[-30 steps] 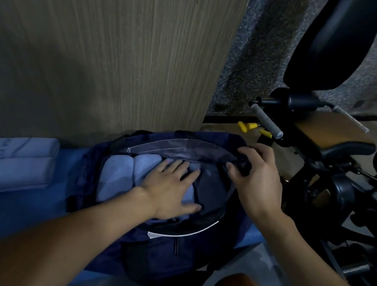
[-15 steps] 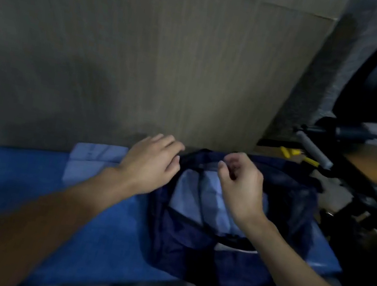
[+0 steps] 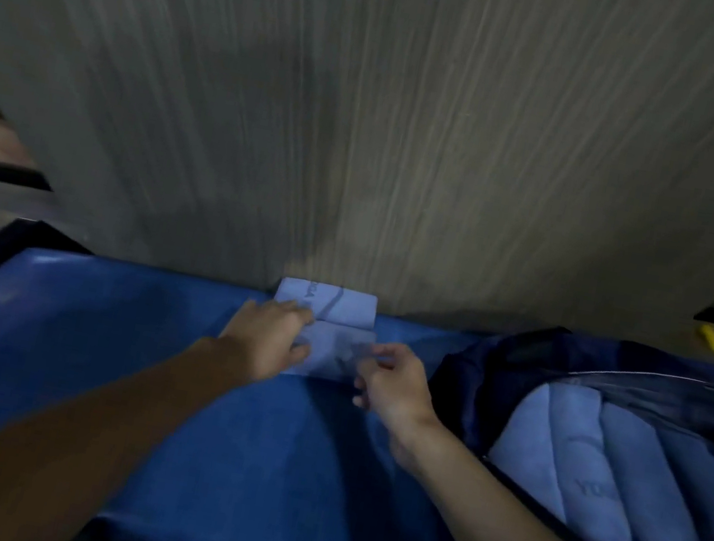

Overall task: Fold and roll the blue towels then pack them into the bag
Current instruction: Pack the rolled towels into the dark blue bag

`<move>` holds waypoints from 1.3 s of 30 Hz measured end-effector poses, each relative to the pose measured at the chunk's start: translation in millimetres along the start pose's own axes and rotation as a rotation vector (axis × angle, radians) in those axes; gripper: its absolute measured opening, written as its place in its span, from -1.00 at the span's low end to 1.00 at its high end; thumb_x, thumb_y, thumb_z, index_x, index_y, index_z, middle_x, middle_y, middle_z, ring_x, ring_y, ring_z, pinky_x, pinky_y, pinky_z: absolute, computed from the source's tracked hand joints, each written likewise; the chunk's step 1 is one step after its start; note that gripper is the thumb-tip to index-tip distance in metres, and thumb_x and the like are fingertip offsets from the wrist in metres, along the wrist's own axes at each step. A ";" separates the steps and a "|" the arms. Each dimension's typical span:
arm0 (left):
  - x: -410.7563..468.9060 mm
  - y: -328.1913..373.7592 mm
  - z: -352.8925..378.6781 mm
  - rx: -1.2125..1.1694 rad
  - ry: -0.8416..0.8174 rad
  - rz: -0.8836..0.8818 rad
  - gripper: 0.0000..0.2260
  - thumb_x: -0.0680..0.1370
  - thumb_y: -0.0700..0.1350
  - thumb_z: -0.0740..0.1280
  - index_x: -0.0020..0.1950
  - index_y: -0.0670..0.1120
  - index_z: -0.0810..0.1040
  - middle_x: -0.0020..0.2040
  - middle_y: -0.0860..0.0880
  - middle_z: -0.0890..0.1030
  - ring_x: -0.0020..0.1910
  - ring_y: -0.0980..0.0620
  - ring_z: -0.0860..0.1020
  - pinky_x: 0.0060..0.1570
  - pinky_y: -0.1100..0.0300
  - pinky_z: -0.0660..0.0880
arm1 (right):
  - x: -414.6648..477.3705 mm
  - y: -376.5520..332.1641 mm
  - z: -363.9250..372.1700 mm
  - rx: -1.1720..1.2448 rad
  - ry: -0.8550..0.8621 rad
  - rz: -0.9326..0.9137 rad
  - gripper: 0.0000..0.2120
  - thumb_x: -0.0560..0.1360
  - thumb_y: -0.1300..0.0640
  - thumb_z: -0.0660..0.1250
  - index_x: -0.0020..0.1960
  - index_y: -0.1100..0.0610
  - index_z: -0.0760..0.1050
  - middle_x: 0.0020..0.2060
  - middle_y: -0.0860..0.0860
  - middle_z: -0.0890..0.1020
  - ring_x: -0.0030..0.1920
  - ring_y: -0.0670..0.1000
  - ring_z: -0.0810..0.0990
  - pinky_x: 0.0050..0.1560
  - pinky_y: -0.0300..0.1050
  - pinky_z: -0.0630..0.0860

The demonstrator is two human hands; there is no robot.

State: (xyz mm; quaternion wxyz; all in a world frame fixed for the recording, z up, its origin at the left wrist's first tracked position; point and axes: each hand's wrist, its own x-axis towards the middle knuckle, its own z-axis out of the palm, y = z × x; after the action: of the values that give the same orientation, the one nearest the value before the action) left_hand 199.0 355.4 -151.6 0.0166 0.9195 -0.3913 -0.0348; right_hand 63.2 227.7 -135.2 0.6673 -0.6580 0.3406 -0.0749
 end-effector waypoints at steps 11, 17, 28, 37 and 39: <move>-1.8 2.0 14.2 -0.086 0.026 0.044 -0.75 0.55 0.20 0.23 0.03 0.05 0.44 0.12 0.05 0.47 0.17 -0.03 0.43 0.02 0.06 0.27 | -0.2 14.0 4.2 -0.073 -0.009 0.067 -0.89 0.56 0.26 0.21 0.06 0.12 0.40 -0.21 0.02 0.46 -0.27 0.00 0.45 -0.32 -0.11 0.43; -7.1 6.4 11.1 -0.417 -0.285 -0.203 -0.50 0.31 0.36 0.35 0.08 0.08 0.42 -0.14 0.08 0.54 -0.11 0.05 0.55 -0.07 0.13 0.46 | -7.3 11.8 1.0 -0.069 -0.017 0.087 -0.89 0.55 0.25 0.22 0.03 0.08 0.38 -0.22 0.03 0.48 -0.30 -0.02 0.46 -0.31 -0.13 0.43; -47.1 54.5 -34.8 -1.357 -0.073 -0.360 -0.82 0.51 -0.14 0.43 0.05 -0.15 0.51 -0.06 -0.16 0.66 -0.13 -0.05 0.64 -0.14 0.09 0.55 | -39.2 -11.2 -21.5 0.027 -0.022 -0.025 -0.50 0.52 -0.04 0.39 0.33 0.10 0.26 0.05 -0.01 0.49 -0.12 -0.13 0.52 -0.18 -0.31 0.48; -53.6 166.8 -104.5 -1.665 -0.010 -0.118 -0.95 0.60 -0.15 0.28 -0.03 -0.11 0.49 -0.08 -0.14 0.59 -0.07 -0.05 0.58 -0.06 0.03 0.52 | -86.1 -54.8 -114.8 0.479 0.093 -0.175 -0.67 0.51 0.18 0.40 0.22 0.23 0.42 0.12 0.20 0.62 0.05 0.12 0.66 0.00 0.03 0.63; -41.2 186.9 -100.3 -1.427 0.071 -0.081 -0.90 0.60 -0.16 0.25 -0.10 -0.06 0.51 -0.15 -0.08 0.57 -0.16 0.01 0.54 -0.16 0.09 0.46 | -99.0 -55.5 -147.3 0.418 0.160 -0.151 -0.71 0.53 0.19 0.38 0.20 0.19 0.42 0.06 0.14 0.63 -0.07 0.04 0.65 -0.26 -0.13 0.60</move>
State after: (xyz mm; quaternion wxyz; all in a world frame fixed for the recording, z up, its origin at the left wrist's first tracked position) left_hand 43.9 255.8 -38.6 0.6256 0.6987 -0.2380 -0.2528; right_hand -73.8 153.3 -33.9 0.7523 -0.5214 0.3193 -0.2456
